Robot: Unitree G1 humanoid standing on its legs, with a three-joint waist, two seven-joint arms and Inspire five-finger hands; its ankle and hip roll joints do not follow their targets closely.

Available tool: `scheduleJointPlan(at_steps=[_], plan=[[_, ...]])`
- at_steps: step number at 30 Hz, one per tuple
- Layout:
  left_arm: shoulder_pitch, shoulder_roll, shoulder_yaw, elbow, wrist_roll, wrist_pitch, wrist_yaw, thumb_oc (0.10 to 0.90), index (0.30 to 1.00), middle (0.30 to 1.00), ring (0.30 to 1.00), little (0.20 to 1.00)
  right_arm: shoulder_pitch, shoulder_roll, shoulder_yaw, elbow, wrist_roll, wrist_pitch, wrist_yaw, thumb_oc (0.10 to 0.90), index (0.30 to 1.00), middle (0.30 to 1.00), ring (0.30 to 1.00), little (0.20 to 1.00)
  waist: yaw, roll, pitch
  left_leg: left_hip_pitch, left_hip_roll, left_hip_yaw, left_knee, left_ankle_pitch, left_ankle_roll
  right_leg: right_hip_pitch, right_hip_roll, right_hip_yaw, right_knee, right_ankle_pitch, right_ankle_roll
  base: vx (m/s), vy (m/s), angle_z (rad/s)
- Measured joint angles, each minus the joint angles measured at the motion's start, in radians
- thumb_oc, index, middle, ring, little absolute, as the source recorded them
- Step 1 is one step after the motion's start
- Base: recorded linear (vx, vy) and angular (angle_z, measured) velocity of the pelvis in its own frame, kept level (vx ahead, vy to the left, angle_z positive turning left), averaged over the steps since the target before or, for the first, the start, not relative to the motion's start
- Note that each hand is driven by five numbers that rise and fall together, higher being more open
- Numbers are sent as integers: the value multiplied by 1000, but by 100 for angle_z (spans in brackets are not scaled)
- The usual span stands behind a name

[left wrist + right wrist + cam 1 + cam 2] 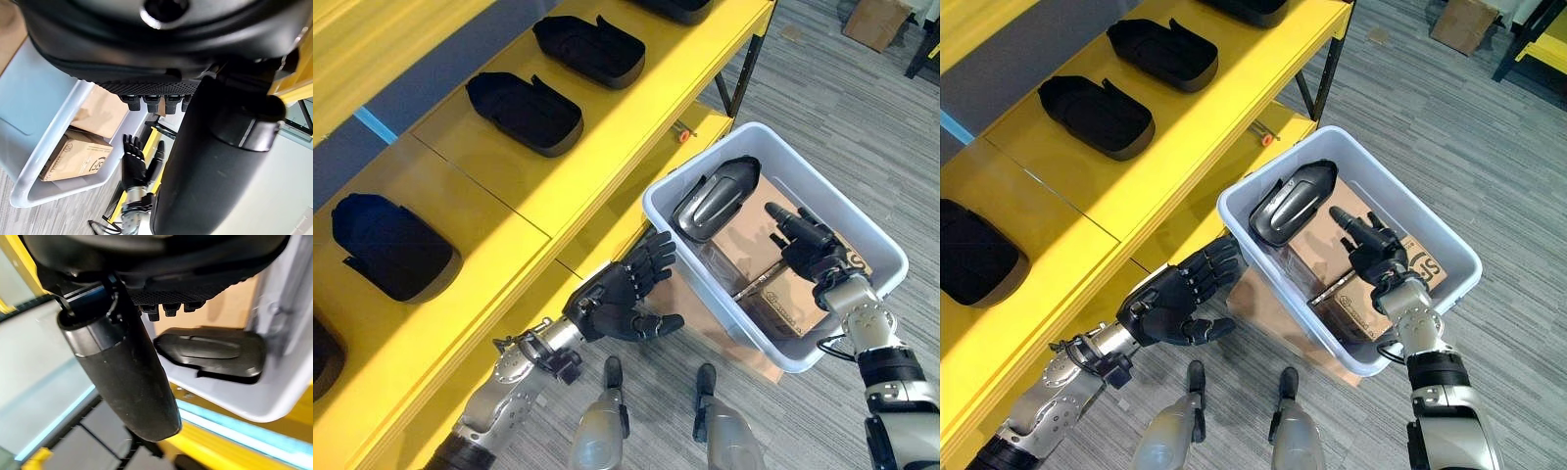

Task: Move parts from the plastic box to the shelf.

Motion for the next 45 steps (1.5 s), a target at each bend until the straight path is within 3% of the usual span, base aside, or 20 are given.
scheduleJointPlan(at_steps=[4, 8, 9, 11, 13, 15, 17, 25, 35, 42, 45], plan=[[1, 9, -3, 15, -4, 3, -25, 900, 1000, 1000, 1000, 1000, -13, 10, -19, 17, 11, -6, -23, 900, 1000, 1000, 1000, 1000, 4, -2, 2, -5, -5, -13, 59, -43, 5, -3, -8, 2, 64, -9, 3, 108, 88, 2], [-3, 16, -7, 20, -4, 16, -24, 900, 1000, 1000, 1000, 1000, -16, 27, -22, 20, 20, -9, -22, 900, 1000, 1000, 1000, 1000, 12, -8, 5, -9, 1, 3, 125, -86, 15, -73, -36, 4, 176, 8, 4, -39, -172, -23], [-4, 33, -8, 16, -4, 12, -20, 900, 1000, 1000, 1000, 1000, -26, 35, -22, 20, 32, -9, -20, 900, 1000, 1000, 1000, 1000, 18, -15, 2, -25, 5, 13, 122, -85, 14, -88, -41, 1, 136, 21, 11, -68, -269, -30], [-28, 65, -16, 20, -4, 12, -13, 900, 1000, 1000, 1000, 1000, -50, 37, -19, 25, 37, -8, -18, 900, 1000, 1000, 1000, 1000, 17, -29, 4, -83, 0, 15, 129, -82, 16, -103, -44, 0, 34, -46, 8, -9, -267, 2], [-54, 68, -56, 47, -2, 11, 19, 900, 1000, 1000, 1000, 1000, -98, 51, -21, 120, 41, 3, 0, 900, 1000, 1000, 1000, 1000, -14, -30, 9, -139, -10, -1, 178, -90, 24, -102, -31, 2, -17, -11, 42, 46, -305, 45], [-50, 59, -91, 48, -2, 11, 23, 900, 1000, 1000, 1000, 1000, -71, 49, -20, 126, 49, 2, 1, 900, 1000, 1000, 1000, 1000, -35, -11, 18, -152, 7, -35, 185, -76, 19, -85, 3, 35, -18, 5, 52, 25, -189, 54], [-44, 60, -119, 43, -2, 10, 22, 900, 1000, 1000, 1000, 1000, -37, 45, -23, 119, 70, -7, -1, 900, 1000, 1000, 1000, 1000, -63, -14, 30, -135, -23, -34, 86, -37, 21, -85, 1, 67, -59, 28, 34, -26, -214, 51], [-44, 49, -112, 13, -4, -3, 23, 900, 1000, 1000, 1000, 1000, -55, 34, -20, 89, 70, -8, 1, 900, 1000, 1000, 1000, 1000, -53, 57, 75, -50, -35, -25, -86, 69, 10, -60, 3, 62, -90, 80, 23, 5, -86, 7], [-46, 46, -70, 14, -5, -6, 20, 900, 1000, 1000, 1000, 1000, -126, -23, -20, 94, 70, 5, 0, 900, 1000, 1000, 1000, 1000, -56, 76, 78, -19, -38, -38, -120, 77, 7, -33, -4, 36, -92, 57, 26, 45, -79, 6], [-22, 46, -79, 13, -6, -6, 19, 900, 1000, 1000, 1000, 1000, -181, -51, -21, 100, 110, 7, -9, 900, 1000, 1000, 1000, 1000, -56, 129, 80, -27, -37, -48, -120, 76, 5, -67, -6, 39, -32, 22, 27, 38, -88, 3], [-8, 46, -81, 13, -6, -7, 14, 900, 1000, 1000, 1000, 1000, -213, -63, -21, 145, 110, 6, -13, 900, 1000, 1000, 1000, 1000, -57, 131, 78, -57, -37, -50, -115, 84, 4, -129, -7, 42, 40, -10, 20, 7, -97, 2]])
